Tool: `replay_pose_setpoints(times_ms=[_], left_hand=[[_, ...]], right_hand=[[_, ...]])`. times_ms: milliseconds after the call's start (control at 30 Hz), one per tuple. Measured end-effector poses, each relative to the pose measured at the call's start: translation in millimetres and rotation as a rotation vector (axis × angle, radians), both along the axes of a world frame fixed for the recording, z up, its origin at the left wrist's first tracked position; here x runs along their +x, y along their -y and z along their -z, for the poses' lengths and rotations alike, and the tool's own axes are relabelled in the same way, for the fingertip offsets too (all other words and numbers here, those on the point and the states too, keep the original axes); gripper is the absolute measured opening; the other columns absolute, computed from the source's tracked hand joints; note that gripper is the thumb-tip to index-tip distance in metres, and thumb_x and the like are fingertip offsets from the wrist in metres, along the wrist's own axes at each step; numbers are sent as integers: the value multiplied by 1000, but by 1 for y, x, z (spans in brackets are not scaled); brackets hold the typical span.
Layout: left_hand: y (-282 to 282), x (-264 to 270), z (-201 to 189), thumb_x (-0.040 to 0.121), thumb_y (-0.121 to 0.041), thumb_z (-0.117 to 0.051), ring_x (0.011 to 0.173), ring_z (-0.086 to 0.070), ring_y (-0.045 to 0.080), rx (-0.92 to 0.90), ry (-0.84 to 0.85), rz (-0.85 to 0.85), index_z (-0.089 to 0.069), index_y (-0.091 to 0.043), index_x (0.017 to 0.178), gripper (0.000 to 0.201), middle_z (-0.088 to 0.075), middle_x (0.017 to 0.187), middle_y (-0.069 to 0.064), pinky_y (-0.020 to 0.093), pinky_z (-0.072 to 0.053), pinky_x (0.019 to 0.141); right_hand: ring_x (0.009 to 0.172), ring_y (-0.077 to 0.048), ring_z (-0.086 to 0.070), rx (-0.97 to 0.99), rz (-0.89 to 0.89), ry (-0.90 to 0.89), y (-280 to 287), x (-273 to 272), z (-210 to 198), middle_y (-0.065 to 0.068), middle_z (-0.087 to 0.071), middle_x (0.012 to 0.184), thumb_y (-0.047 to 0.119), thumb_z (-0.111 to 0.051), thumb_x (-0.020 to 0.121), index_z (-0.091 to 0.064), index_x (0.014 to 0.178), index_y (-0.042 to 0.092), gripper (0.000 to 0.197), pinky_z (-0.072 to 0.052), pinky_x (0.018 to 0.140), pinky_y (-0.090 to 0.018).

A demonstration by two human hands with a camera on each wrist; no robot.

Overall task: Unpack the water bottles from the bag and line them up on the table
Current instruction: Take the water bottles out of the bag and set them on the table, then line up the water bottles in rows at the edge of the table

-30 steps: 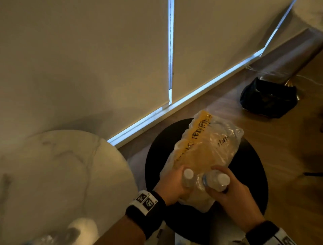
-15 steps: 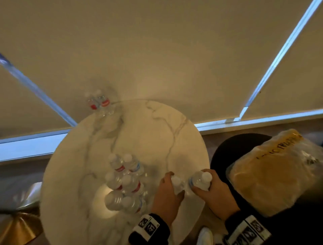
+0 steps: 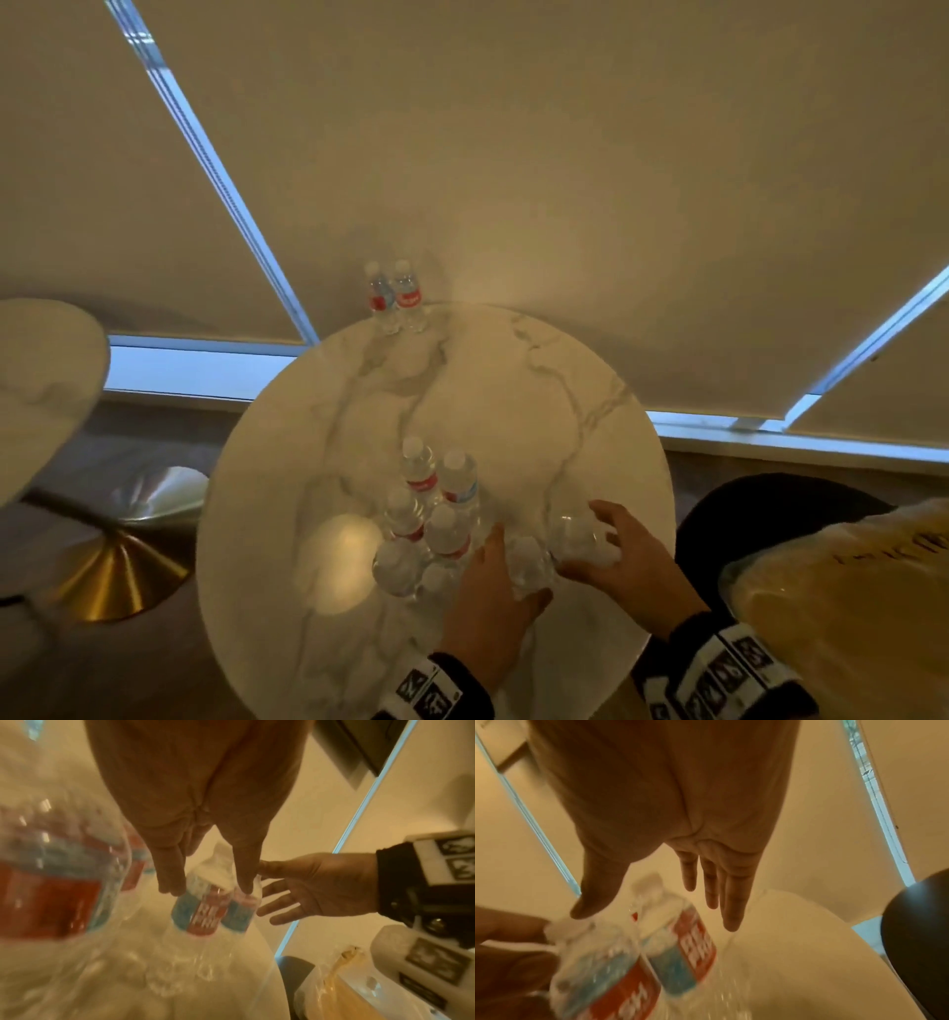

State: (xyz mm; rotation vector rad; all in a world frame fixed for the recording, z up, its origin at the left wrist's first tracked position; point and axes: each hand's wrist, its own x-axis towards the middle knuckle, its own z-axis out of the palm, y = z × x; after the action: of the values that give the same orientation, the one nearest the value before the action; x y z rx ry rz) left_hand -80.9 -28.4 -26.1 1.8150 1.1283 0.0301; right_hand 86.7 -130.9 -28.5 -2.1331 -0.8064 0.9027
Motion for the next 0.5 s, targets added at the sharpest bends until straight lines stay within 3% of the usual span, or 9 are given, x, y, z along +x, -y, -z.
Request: replay_pose_setpoints(times_ms=[67, 167, 233, 267, 400, 500], left_hand=[[0, -16, -31, 94, -45, -73, 127, -62, 11, 77, 17, -4, -45, -26, 151, 66, -65, 138, -5, 30, -51, 113], [-12, -38, -85, 100, -40, -66, 94, -70, -2, 242, 93, -52, -66, -37, 120, 20, -72, 96, -21, 15, -57, 86], [-33, -50, -110, 99, -36, -67, 90, -70, -3, 321, 91, -75, -69, -39, 101, 5, -72, 82, -22, 8, -53, 70], [-47, -55, -118, 99, -36, -67, 86, -71, -1, 359, 79, -76, -71, -37, 99, 5, -74, 82, -20, 6, -51, 67], [-120, -58, -113, 100, -31, -68, 83, -71, 5, 460, 24, -16, -74, -27, 110, 13, -74, 91, -14, 7, -50, 71], [-171, -49, -89, 101, -25, -68, 93, -70, 15, 428, -23, 102, -70, -27, 123, 22, -75, 105, -4, 35, -61, 88]], right_hand=[[111, -5, -49, 28, -29, 47, 3, 14, -19, 18, -48, 123, 68, -75, 61, -46, 129, 37, 80, -44, 91, -28], [97, -1, -58, 82, -138, 173, -10, 36, -52, 18, -62, 105, 69, -64, 68, -57, 113, 39, 55, -51, 81, -26], [87, -2, -62, 94, -246, 245, -30, 45, -69, 16, -65, 92, 66, -64, 74, -59, 104, 38, 41, -52, 76, -27], [83, -3, -62, 88, -310, 270, -42, 48, -76, 15, -66, 89, 62, -64, 76, -59, 102, 39, 36, -52, 74, -27], [79, -4, -61, 38, -581, 363, -106, 49, -93, 16, -64, 88, 55, -60, 84, -59, 106, 37, 28, -49, 73, -24], [81, -6, -60, -52, -739, 424, -150, 39, -87, 14, -65, 93, 51, -58, 88, -60, 112, 31, 31, -46, 74, -24]])
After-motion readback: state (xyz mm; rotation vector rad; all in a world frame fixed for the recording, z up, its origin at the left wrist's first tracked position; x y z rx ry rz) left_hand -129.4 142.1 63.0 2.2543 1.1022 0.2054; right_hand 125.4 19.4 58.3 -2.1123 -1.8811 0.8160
